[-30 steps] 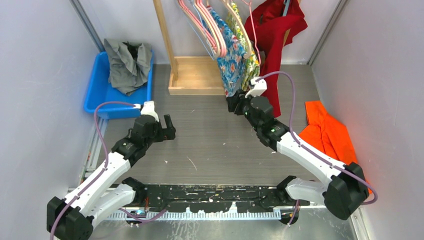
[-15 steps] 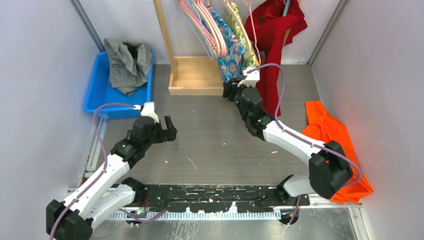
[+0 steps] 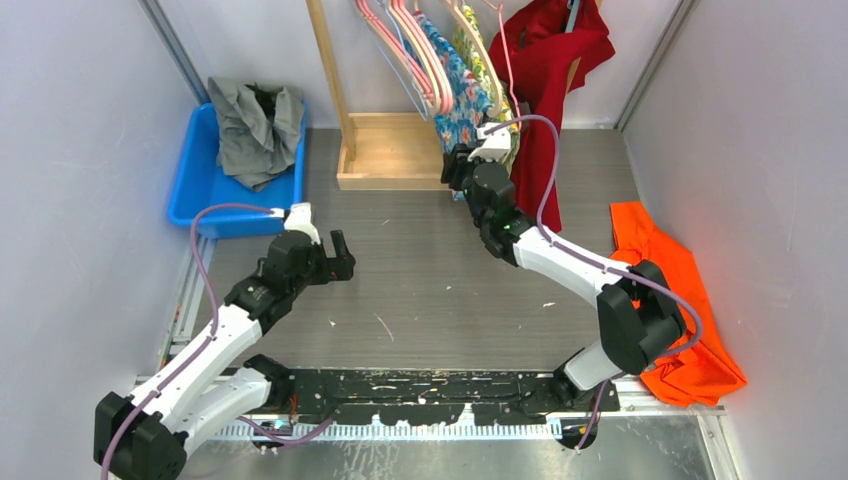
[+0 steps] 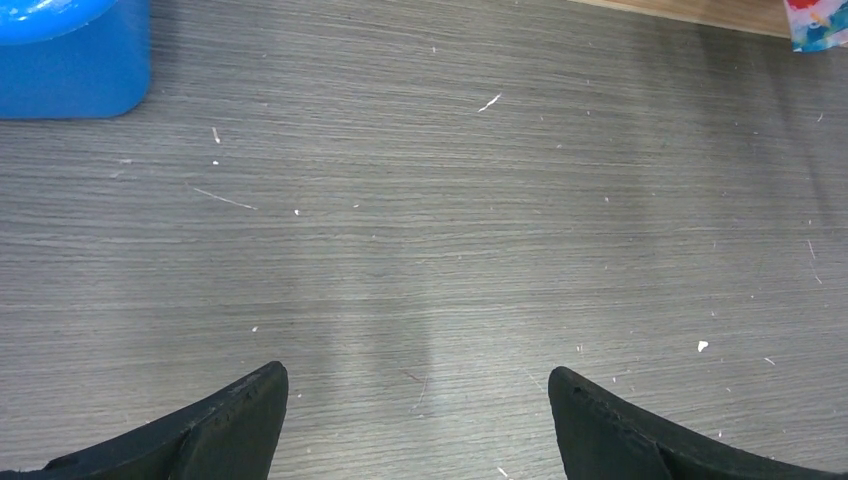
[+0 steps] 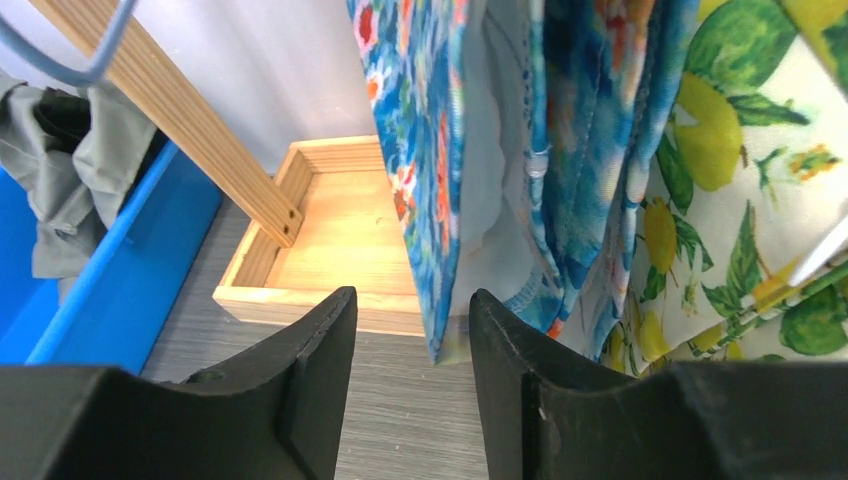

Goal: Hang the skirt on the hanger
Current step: Adjust the skirt on the hanger.

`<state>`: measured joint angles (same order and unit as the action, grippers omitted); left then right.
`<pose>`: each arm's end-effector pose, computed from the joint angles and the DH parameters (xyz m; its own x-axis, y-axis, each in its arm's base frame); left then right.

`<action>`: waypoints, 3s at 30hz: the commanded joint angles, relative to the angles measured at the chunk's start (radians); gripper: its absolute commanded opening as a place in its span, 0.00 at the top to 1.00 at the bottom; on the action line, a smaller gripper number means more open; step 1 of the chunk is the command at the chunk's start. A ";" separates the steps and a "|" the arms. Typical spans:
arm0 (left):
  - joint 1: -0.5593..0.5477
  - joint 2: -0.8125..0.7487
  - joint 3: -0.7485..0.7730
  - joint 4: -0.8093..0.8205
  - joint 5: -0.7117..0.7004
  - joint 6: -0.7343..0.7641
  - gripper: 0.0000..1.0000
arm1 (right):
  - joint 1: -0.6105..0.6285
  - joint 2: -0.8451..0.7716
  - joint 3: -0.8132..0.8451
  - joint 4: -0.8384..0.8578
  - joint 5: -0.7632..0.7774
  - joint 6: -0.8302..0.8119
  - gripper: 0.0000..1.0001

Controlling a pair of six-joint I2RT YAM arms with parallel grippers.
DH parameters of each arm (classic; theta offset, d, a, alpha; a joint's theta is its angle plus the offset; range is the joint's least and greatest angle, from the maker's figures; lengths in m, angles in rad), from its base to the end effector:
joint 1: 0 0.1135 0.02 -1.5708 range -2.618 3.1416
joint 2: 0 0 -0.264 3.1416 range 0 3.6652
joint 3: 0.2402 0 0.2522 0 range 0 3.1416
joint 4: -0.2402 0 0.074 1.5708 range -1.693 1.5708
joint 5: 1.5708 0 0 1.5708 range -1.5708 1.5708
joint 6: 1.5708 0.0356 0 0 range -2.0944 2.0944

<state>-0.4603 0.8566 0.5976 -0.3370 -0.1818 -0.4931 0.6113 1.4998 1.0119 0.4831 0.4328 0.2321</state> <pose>0.1726 -0.0784 0.2470 -0.5864 -0.2289 -0.7770 0.0287 0.9528 -0.3023 0.2969 0.1898 0.3145 -0.0447 0.2237 -0.9736 -0.1719 0.9584 0.2281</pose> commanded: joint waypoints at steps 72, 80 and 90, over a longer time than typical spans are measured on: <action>0.005 0.003 -0.033 0.115 0.042 0.010 0.00 | 0.081 0.307 -0.046 0.224 0.149 0.056 0.95; 0.006 -0.017 -0.020 0.080 0.025 0.013 0.00 | 0.081 0.189 -0.094 0.207 0.110 0.065 0.31; 0.007 -0.035 0.011 0.030 -0.001 0.026 0.00 | 0.084 -0.196 -0.182 0.007 0.020 0.063 0.12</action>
<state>-0.4595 0.8410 0.5663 -0.3035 -0.1642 -0.4881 0.6880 1.4788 0.8410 0.5873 0.5037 0.2909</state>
